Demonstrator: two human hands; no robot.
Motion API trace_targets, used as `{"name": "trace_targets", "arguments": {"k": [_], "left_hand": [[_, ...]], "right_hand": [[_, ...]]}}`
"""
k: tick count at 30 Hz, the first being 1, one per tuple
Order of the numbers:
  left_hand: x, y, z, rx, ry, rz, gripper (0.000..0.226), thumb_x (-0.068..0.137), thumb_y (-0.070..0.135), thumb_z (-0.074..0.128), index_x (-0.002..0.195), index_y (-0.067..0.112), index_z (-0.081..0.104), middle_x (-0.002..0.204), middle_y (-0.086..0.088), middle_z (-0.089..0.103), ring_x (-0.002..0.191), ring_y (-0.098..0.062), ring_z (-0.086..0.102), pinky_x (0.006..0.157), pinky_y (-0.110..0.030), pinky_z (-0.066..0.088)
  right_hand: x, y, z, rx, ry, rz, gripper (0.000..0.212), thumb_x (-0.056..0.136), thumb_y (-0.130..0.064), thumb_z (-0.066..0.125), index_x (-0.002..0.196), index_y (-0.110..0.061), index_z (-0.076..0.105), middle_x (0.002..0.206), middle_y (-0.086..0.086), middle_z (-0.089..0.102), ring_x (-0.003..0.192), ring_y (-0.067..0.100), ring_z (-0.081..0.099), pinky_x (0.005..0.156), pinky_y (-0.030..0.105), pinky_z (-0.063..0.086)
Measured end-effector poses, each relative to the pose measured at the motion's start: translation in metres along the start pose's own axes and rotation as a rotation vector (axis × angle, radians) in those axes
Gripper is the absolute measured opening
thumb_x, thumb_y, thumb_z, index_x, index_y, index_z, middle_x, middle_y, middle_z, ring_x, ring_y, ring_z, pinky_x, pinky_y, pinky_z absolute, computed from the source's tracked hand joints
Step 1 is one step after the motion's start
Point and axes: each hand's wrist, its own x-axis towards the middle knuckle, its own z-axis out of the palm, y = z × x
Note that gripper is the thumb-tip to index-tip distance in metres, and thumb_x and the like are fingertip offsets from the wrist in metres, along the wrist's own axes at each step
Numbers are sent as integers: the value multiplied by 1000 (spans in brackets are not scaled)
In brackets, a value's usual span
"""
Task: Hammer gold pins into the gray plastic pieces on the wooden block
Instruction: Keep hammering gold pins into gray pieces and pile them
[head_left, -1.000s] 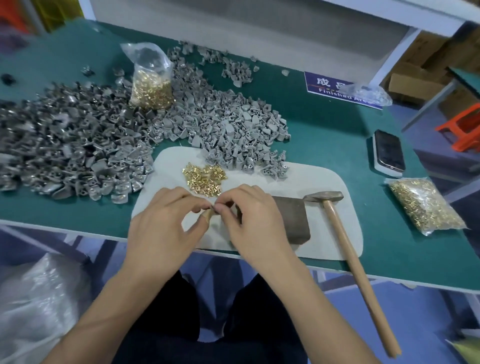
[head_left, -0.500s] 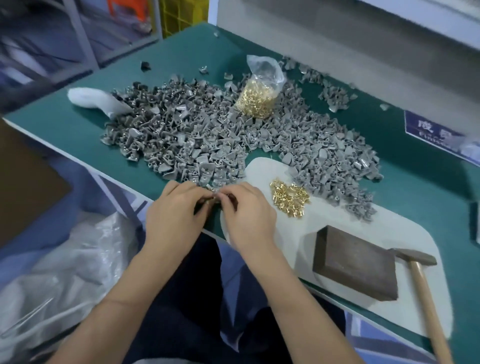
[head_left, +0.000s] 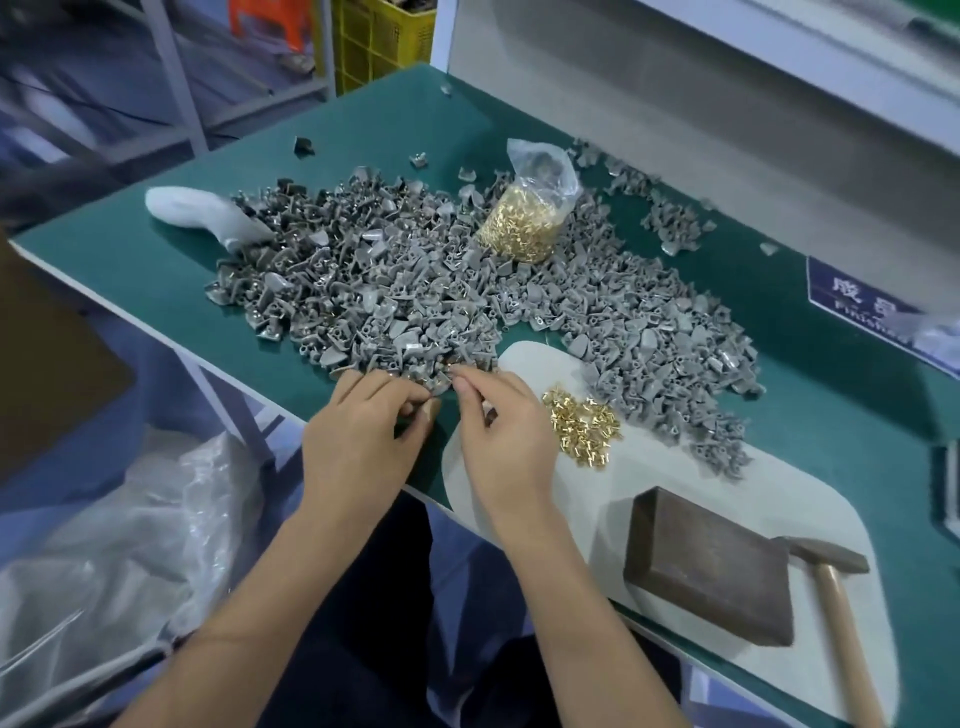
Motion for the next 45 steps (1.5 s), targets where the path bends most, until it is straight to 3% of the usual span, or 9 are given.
{"name": "trace_targets", "arguments": {"k": [5,11,14,17,22,27,30,36,45], "left_hand": [[-3,34,6,-176,-147,133,4,89,28,71,85,28,70,81,13,59,86,-14,55,59,-32,48],[-3,81,32,-324,-417,202,7,93,38,65,96,38,70,87,20,60,84,2,50,66,-23,45],[-2,102,44,-380,-479,250,7,94,34,65,97,37,71,91,20,61,85,1,52,72,-28,51],[-2,120,55,-386,-506,305,5,94,33,64,95,37,68,92,20,62,90,-1,54,73,-31,52],[11,131,74,-343,-455,320,5,96,37,62,96,36,67,95,20,64,95,-1,56,75,-30,50],[18,124,83,-319,-319,303,6,94,30,68,96,36,70,90,19,63,93,-7,56,74,-29,49],[14,126,84,-279,-238,382,5,92,28,71,96,30,72,90,16,66,90,-12,58,64,-29,49],[15,128,84,-242,-228,440,7,89,24,73,94,30,72,89,16,66,89,-12,58,64,-27,47],[11,122,86,-179,-166,505,4,92,26,67,93,26,72,90,13,64,94,-16,54,81,-31,39]], "right_hand": [[-5,12,-50,-84,10,60,19,100,-29,60,111,-32,76,104,-15,74,89,8,65,80,34,54],[-20,57,-138,-261,287,248,16,99,-39,60,108,-39,73,86,-17,72,73,10,64,62,25,43],[-25,83,-163,-347,205,312,17,99,-31,62,108,-30,76,104,-10,76,90,20,68,72,29,45],[-27,93,-169,-354,185,312,15,98,-29,63,105,-29,76,102,-11,76,87,19,67,68,27,42],[-28,96,-162,-507,158,243,11,95,-26,63,97,-27,74,94,-4,73,90,25,63,66,34,48],[-30,105,-163,-421,84,242,19,100,-32,55,100,-24,72,97,-2,72,90,26,62,72,39,53],[-27,106,-162,-447,53,231,21,101,-37,51,95,-25,68,90,-5,69,83,22,60,63,35,48],[-25,106,-162,-441,29,230,28,103,-40,47,87,-25,64,81,-7,65,74,20,55,58,33,38],[-25,102,-162,-477,20,188,38,105,-44,42,74,-25,52,68,-6,54,68,22,51,56,33,32]]}}
